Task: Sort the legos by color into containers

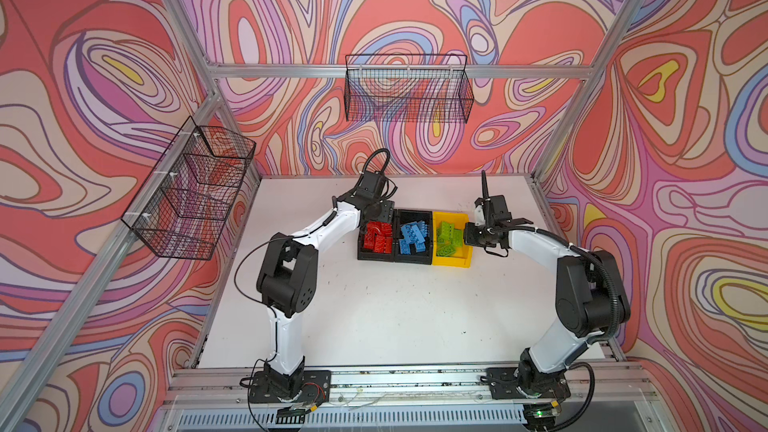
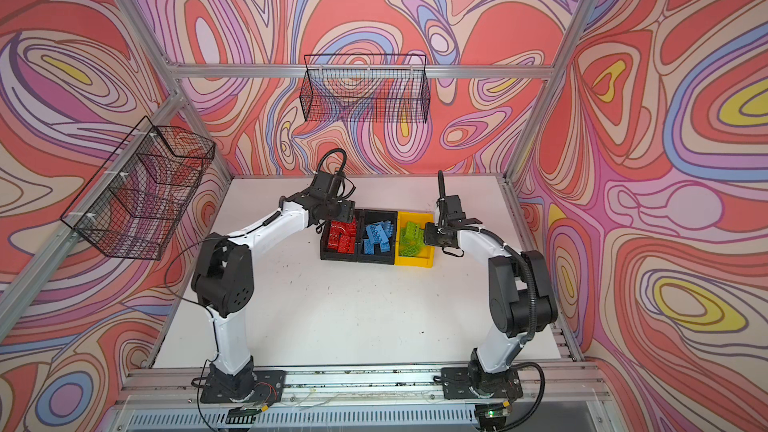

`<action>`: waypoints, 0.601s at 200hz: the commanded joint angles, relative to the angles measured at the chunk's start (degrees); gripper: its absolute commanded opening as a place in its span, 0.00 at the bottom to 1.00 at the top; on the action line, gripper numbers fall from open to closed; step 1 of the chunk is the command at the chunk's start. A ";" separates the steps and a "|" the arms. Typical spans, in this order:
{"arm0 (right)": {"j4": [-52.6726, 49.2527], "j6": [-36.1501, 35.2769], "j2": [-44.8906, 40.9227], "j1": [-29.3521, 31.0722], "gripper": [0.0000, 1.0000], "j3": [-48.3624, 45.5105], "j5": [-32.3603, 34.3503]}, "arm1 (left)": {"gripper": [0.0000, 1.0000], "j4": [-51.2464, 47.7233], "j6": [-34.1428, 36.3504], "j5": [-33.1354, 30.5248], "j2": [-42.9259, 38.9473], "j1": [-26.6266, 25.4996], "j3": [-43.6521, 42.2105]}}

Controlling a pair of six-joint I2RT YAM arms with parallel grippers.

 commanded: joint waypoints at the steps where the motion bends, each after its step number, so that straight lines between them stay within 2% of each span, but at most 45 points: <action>1: -0.44 -0.07 -2.38 0.16 0.03 0.72 1.73 | 0.77 5.13 0.46 -3.76 -9.35 4.28 -5.43; 14: -0.39 0.11 -3.07 0.17 0.10 1.02 2.54 | 0.80 10.13 0.09 -4.25 -14.73 7.48 -11.69; 36: 0.00 0.20 -4.29 0.17 0.40 1.93 3.29 | 0.88 16.14 -1.22 -5.98 -22.34 12.88 -21.76; 53: 0.00 0.15 -4.89 0.17 0.50 2.83 4.39 | 0.93 20.30 -1.05 -8.67 -26.82 16.26 -28.90; 75: 1.29 0.03 -6.27 0.08 0.57 3.36 7.97 | 0.96 24.38 -0.64 -14.99 -30.41 17.34 -35.83; 97: 4.47 0.11 -8.26 -0.09 0.59 2.81 13.00 | 0.96 29.49 1.42 -18.93 -31.59 17.57 -41.27; 120: 12.37 -0.21 -11.90 -0.78 0.59 -1.73 19.64 | 0.96 34.78 3.73 -21.87 -31.30 18.48 -46.22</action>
